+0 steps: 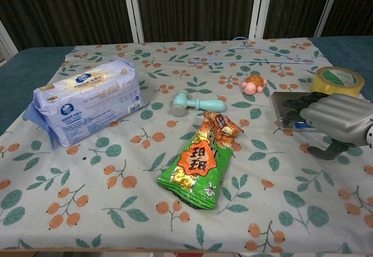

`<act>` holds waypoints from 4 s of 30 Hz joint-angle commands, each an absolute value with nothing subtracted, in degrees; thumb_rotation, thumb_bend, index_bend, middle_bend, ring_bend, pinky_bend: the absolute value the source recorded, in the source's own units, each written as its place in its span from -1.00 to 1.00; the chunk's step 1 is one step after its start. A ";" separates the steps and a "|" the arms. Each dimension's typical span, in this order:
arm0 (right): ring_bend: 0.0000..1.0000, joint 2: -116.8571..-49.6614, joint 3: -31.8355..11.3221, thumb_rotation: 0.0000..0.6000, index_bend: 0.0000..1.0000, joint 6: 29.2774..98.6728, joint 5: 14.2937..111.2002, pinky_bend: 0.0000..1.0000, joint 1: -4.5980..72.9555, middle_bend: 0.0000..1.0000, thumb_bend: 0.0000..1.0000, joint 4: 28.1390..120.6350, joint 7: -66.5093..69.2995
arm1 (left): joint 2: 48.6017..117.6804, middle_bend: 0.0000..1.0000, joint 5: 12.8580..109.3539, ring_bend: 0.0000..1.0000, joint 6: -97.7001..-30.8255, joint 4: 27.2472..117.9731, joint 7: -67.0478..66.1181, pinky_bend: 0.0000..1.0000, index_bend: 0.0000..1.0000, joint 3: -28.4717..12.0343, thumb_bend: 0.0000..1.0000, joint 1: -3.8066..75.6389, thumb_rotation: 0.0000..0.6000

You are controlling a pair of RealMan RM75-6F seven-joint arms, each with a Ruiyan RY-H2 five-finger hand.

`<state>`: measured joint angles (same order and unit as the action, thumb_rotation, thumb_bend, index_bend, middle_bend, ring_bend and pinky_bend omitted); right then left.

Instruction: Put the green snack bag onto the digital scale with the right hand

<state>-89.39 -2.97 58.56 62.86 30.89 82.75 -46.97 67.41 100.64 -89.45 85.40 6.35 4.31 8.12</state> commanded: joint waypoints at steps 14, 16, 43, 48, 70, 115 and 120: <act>-1.00 -83.88 -0.42 1.00 -0.62 66.65 76.29 -1.00 28.05 -1.00 0.05 90.17 -36.51 | 67.43 -1.00 100.51 -0.99 -89.34 85.56 6.00 -0.80 -1.00 4.27 -0.04 8.05 1.00; -1.00 -83.81 -0.22 1.00 -0.70 67.09 78.87 -1.00 28.52 -1.00 -0.08 92.09 -36.38 | 67.49 -1.00 100.61 -0.99 -89.31 85.53 5.86 -0.80 -1.00 4.31 -0.04 8.05 1.00; -1.00 -102.45 -8.18 1.00 -0.19 58.20 47.25 -0.99 47.36 -1.00 -0.33 93.86 -76.59 | 65.52 -1.00 100.84 -0.99 -93.33 86.06 7.10 -0.81 -1.00 3.67 -0.04 6.17 1.00; -0.99 -104.42 -7.16 1.00 0.42 60.37 50.09 -0.83 48.10 -0.76 -0.33 91.13 -73.90 | 65.31 -1.00 100.68 -0.99 -93.35 86.12 7.19 -0.80 -1.00 3.56 -0.04 6.07 1.00; -0.66 -86.76 -9.24 1.00 0.98 66.93 48.85 -0.67 43.65 -0.45 -0.33 91.24 -61.21 | 65.37 -1.00 101.44 -0.99 -93.85 86.17 7.25 -0.81 -1.00 3.53 -0.03 5.75 1.00; -0.87 -86.60 -7.08 1.00 0.06 48.34 51.85 -0.70 43.42 -0.68 -0.34 67.14 -32.74 | 67.16 -1.00 99.69 -0.99 -89.92 85.70 4.87 -0.81 -1.00 3.08 -0.04 7.27 1.00; -0.91 -86.44 -6.36 1.00 -0.28 47.21 51.49 -0.70 42.91 -0.75 -0.34 66.34 -32.39 | 67.53 -1.00 99.56 -0.99 -89.55 85.46 4.54 -0.81 -1.00 3.09 -0.03 7.39 1.00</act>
<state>-86.51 -6.44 47.37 51.54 43.01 66.41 -32.61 67.47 99.59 -89.60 85.50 4.58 3.07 7.37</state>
